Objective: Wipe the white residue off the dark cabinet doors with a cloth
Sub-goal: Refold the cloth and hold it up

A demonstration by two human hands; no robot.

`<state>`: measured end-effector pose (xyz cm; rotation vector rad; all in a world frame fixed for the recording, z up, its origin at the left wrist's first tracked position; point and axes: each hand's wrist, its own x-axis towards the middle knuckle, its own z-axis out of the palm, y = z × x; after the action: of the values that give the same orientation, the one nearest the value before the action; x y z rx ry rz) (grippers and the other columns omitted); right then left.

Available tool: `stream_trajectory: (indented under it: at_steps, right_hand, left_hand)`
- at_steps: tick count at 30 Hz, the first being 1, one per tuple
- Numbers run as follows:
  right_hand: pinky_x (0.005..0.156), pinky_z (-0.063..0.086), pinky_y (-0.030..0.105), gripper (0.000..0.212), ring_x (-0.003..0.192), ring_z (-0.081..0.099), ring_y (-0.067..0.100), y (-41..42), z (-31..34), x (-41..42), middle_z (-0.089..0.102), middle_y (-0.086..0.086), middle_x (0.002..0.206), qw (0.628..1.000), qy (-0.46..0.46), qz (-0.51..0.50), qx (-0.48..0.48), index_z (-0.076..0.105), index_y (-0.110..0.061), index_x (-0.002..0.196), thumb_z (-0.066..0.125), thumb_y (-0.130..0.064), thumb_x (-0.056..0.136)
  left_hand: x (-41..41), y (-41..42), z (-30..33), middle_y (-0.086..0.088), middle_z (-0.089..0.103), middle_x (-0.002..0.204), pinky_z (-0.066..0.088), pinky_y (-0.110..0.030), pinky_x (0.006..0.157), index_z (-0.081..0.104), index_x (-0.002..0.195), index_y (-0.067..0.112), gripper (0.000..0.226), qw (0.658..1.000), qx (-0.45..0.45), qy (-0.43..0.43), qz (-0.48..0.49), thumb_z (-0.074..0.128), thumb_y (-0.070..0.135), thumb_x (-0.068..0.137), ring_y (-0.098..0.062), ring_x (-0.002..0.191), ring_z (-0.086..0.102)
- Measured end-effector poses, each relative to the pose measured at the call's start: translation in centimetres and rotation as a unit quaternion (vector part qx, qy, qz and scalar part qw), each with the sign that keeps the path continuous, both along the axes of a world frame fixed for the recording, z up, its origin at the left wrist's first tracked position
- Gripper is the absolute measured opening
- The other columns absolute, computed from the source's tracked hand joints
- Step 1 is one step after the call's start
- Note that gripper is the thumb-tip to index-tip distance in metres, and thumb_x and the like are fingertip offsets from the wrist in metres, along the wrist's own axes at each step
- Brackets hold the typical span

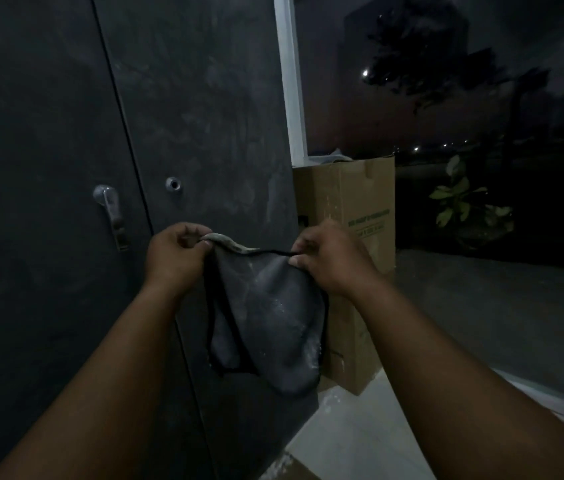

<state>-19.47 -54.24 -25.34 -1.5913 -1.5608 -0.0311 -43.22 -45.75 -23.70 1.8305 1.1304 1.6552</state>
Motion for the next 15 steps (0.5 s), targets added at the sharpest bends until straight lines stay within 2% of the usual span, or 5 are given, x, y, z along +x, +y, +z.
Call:
stream_trajectory:
  at_steps: [3, 6, 10, 13, 15]
  right_hand:
    - [0.07, 0.05, 0.03, 0.013, 0.09, 0.061, 0.01, -1.2, 1.3, 1.1, 0.065, -0.013, 0.097, 1.0, 0.02, 0.003, 0.017, 0.066, -0.034, 0.085, 0.076, -0.042, 0.089]
    - [0.064, 0.04, 0.027, 0.016, 0.085, 0.057, 0.008, -1.7, 2.4, 2.0, 0.06, -0.013, 0.095, 1.0, 0.002, 0.006, 0.028, 0.061, -0.032, 0.084, 0.073, -0.04, 0.092]
    - [0.064, 0.041, 0.028, 0.014, 0.087, 0.06, 0.013, -1.7, 3.1, 3.1, 0.062, -0.009, 0.093, 0.999, 0.02, 0.044, 0.022, 0.06, -0.03, 0.087, 0.07, -0.035, 0.095]
    - [0.071, 0.04, 0.026, 0.014, 0.094, 0.057, 0.013, -1.4, 4.4, 4.2, 0.056, -0.006, 0.099, 0.997, 0.0, 0.054, 0.057, 0.064, -0.034, 0.085, 0.075, -0.034, 0.092]
    - [0.071, 0.041, 0.025, 0.014, 0.087, 0.056, 0.006, -1.1, 6.3, 5.0, 0.056, -0.008, 0.097, 0.992, 0.005, 0.101, 0.076, 0.066, -0.035, 0.085, 0.078, -0.03, 0.09]
  left_hand:
    - [1.1, -1.4, 1.4, -0.004, 0.068, 0.075, 0.048, -0.016, 0.046, 0.068, 0.085, 0.02, 0.023, 1.0, -0.012, -0.022, -0.015, 0.064, 0.001, 0.098, -0.004, 0.05, 0.061]
    - [2.0, -1.7, 2.3, 0.002, 0.071, 0.08, 0.048, -0.018, 0.059, 0.071, 0.085, 0.021, 0.014, 1.0, 0.009, -0.005, 0.015, 0.071, 0.013, 0.097, -0.007, 0.066, 0.063]
    - [3.1, -1.6, 3.2, 0.001, 0.071, 0.081, 0.048, -0.025, 0.071, 0.072, 0.085, 0.02, 0.013, 1.0, 0.013, 0.0, 0.001, 0.071, 0.016, 0.097, -0.009, 0.071, 0.061]
    - [4.4, -1.2, 4.7, 0.006, 0.061, 0.064, 0.046, -0.025, 0.06, 0.067, 0.084, 0.024, 0.019, 1.0, 0.004, -0.001, -0.022, 0.066, 0.013, 0.101, -0.004, 0.056, 0.054]
    - [5.7, -0.7, 6.2, -0.002, 0.061, 0.069, 0.051, -0.025, 0.057, 0.067, 0.088, 0.023, 0.021, 0.994, -0.013, -0.024, -0.108, 0.061, 0.011, 0.104, -0.006, 0.055, 0.058]
